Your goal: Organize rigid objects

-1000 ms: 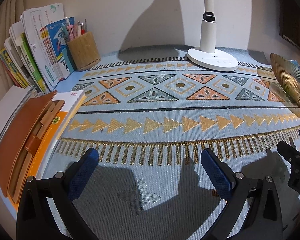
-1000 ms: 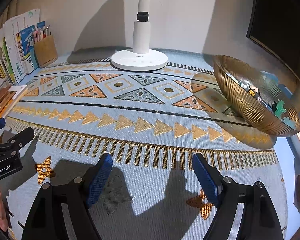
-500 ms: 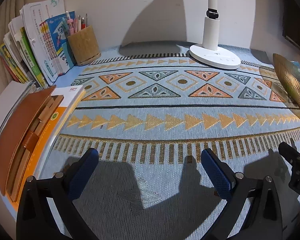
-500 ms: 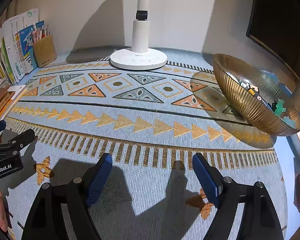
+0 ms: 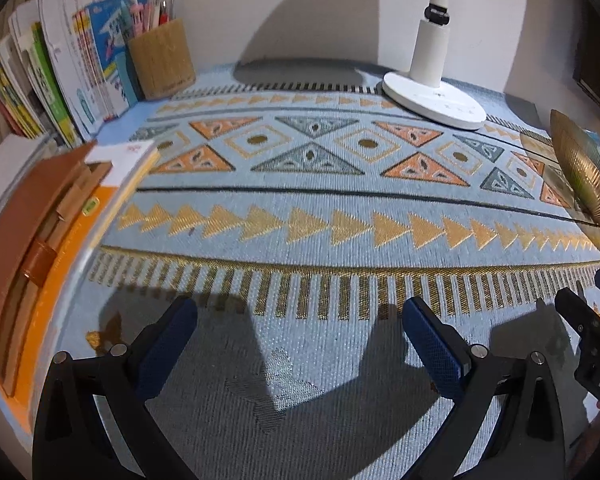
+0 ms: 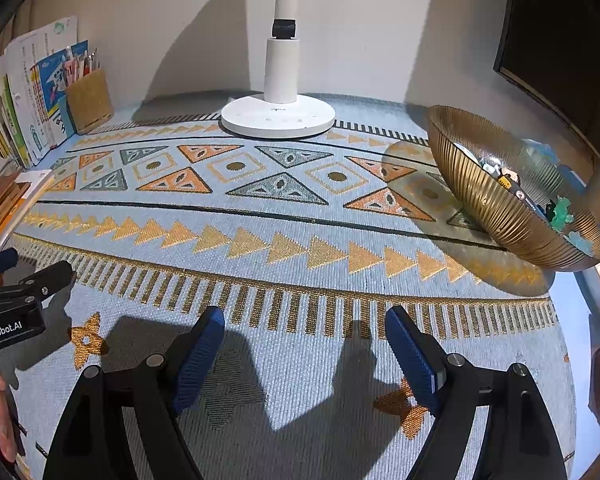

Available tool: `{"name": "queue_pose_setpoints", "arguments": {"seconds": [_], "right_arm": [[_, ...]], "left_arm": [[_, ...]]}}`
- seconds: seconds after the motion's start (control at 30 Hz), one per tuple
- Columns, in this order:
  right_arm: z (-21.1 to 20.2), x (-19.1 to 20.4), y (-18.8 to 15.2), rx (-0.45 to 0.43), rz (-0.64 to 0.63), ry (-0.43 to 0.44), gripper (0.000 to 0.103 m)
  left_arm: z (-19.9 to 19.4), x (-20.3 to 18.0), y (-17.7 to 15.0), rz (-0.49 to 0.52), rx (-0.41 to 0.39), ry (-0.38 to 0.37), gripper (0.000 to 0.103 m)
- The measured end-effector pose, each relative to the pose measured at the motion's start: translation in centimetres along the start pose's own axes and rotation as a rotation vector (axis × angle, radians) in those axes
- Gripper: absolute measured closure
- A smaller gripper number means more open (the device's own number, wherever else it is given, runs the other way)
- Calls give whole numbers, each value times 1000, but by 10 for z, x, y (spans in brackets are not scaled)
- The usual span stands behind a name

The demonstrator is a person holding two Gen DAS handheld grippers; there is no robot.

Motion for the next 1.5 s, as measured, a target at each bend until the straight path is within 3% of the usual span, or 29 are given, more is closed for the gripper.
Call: {"name": "queue_pose_setpoints", "arguments": {"seconds": [1.0, 1.13, 1.3, 1.5], "right_arm": [[4, 6, -3, 27, 17, 16, 22], [11, 7, -3, 68, 21, 29, 22], [23, -1, -1, 126, 60, 91, 0], [32, 4, 7, 128, 32, 81, 0]], "left_arm": [[4, 0, -1, -3, 21, -6, 0], [6, 1, -1, -2, 22, -6, 0], [7, 1, -1, -7, 19, 0, 0], [10, 1, 1, 2, 2, -6, 0]]}}
Point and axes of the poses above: each gripper's, at about its wrist camera, not at the fingertips, and z roughly the way its jaws point, x to its left, y to its top, the point moved 3 cm from there along z, roughly the way its jaws point, and after that the axes turned 1 degree about -z, right-handed, at the moved point
